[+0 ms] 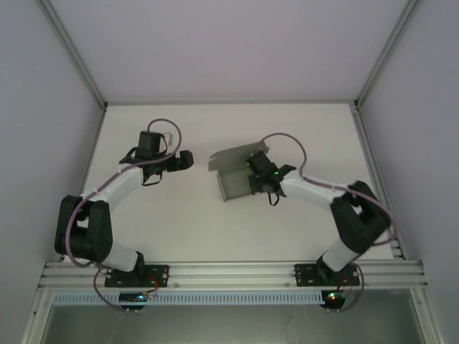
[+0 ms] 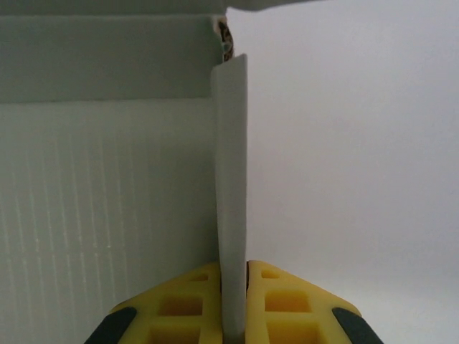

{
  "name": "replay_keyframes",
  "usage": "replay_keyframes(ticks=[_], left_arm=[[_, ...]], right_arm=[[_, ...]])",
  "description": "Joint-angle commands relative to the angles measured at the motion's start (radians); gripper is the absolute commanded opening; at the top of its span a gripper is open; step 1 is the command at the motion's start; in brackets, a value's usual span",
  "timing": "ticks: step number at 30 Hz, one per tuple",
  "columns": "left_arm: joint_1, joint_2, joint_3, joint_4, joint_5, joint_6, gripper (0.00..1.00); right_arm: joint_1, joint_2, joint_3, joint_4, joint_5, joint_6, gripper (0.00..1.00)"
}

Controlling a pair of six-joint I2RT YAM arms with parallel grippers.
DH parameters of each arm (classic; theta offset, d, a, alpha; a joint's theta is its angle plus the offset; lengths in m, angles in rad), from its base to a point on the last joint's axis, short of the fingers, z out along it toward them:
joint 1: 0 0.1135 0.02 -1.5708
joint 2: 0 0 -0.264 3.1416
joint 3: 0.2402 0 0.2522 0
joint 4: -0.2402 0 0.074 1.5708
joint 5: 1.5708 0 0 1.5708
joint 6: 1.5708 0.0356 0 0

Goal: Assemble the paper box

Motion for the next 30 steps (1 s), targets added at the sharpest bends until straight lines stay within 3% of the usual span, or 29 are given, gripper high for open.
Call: replay_keyframes(ticks=[1, 4, 8, 16, 19, 23, 30], left_arm=[[-0.001, -0.032, -0.017, -0.048, -0.055, 0.003, 1.00], [0.000, -0.034, -0.017, -0.054, -0.057, 0.007, 1.00], [-0.001, -0.030, -0.015, -0.058, -0.061, 0.010, 1.00], [-0.001, -0.030, -0.006, -0.052, -0.038, 0.018, 0.99], [-0.001, -0.030, 0.000, -0.049, -0.024, 0.024, 1.00], [-0.007, -0.040, 0.008, -0.049, -0.003, 0.048, 1.00], [-0.016, -0.060, 0.017, -0.041, 0.009, 0.078, 0.99]], right_arm=[[0.020, 0.098, 0.078, -0.113, 0.093, 0.074, 0.00], [0.025, 0.171, 0.115, -0.130, 0.083, 0.087, 0.00], [0.031, 0.180, 0.124, -0.146, 0.074, 0.117, 0.18], [0.027, 0.017, 0.087, -0.132, 0.010, 0.155, 0.48], [0.027, -0.028, 0.072, -0.121, 0.000, 0.153, 0.53], [0.029, -0.097, 0.035, -0.080, -0.021, 0.103, 0.66], [-0.039, -0.199, -0.069, -0.006, -0.069, 0.076, 0.74]])
